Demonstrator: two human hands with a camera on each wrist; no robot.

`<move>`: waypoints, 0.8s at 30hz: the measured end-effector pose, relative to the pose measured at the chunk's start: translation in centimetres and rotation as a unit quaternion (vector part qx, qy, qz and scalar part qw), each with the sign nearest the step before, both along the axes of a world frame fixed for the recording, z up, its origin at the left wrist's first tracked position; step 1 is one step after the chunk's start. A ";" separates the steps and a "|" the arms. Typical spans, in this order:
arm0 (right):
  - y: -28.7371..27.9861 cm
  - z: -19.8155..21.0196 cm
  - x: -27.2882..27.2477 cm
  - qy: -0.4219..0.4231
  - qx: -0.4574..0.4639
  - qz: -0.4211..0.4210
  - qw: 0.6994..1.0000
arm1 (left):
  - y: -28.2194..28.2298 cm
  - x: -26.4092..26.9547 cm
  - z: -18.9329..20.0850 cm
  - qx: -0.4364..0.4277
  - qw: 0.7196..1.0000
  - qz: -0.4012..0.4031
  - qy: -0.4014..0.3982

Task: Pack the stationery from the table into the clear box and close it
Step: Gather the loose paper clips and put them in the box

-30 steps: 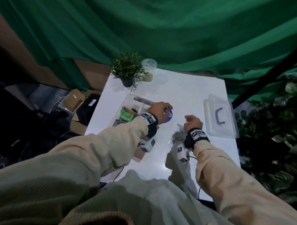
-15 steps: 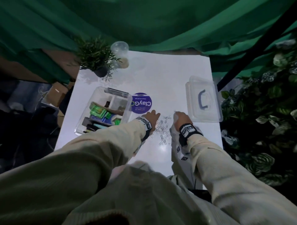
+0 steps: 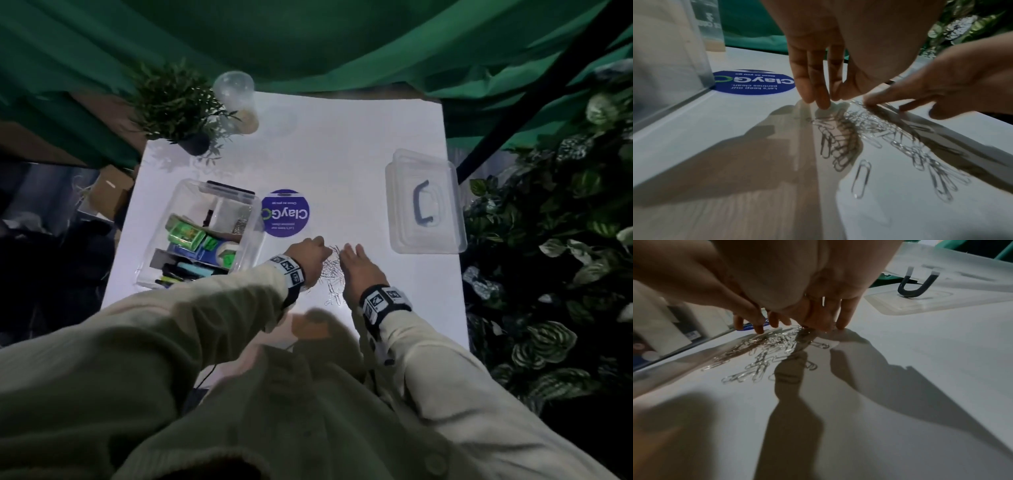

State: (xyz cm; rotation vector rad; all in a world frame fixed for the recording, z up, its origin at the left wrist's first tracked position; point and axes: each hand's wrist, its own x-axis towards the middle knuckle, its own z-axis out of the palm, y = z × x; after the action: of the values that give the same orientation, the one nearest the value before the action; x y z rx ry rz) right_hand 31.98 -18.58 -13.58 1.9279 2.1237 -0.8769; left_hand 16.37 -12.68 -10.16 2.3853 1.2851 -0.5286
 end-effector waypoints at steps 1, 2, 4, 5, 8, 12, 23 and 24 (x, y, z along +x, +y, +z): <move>-0.8 -0.1 0.0 0.020 0.011 -0.002 1.000 | 0.3 -0.1 0.1 0.001 1.000 0.026 -0.013; -1.6 0.0 0.1 0.039 0.021 -0.009 0.999 | 0.6 0.0 0.2 -0.001 0.999 0.047 -0.022; -3.0 -0.1 0.5 0.079 0.036 -0.032 0.996 | 1.4 0.4 0.4 -0.013 0.998 0.064 -0.015; -3.6 -0.2 0.7 0.095 0.040 -0.057 0.993 | 1.6 0.7 0.4 -0.020 0.998 0.055 -0.005; -5.2 0.2 1.2 0.108 0.082 -0.200 0.970 | 1.2 1.6 0.4 -0.033 0.999 -0.016 0.029; -5.3 1.7 1.3 0.043 0.103 -0.257 0.960 | -0.6 1.7 0.3 -0.040 0.994 -0.086 0.051; -4.7 2.4 -1.7 -0.060 0.002 -0.096 0.994 | -2.3 -4.9 0.6 0.007 0.999 0.035 -0.001; -4.9 2.4 -1.9 -0.044 0.006 -0.085 0.995 | -2.2 -5.3 0.5 -0.003 0.999 0.051 0.001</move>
State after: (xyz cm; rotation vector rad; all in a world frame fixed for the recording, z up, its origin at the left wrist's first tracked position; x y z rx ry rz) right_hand 30.12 -23.49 -11.21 2.1355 1.9433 -0.7915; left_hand 11.12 -14.90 -9.67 2.3009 1.3941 -0.5041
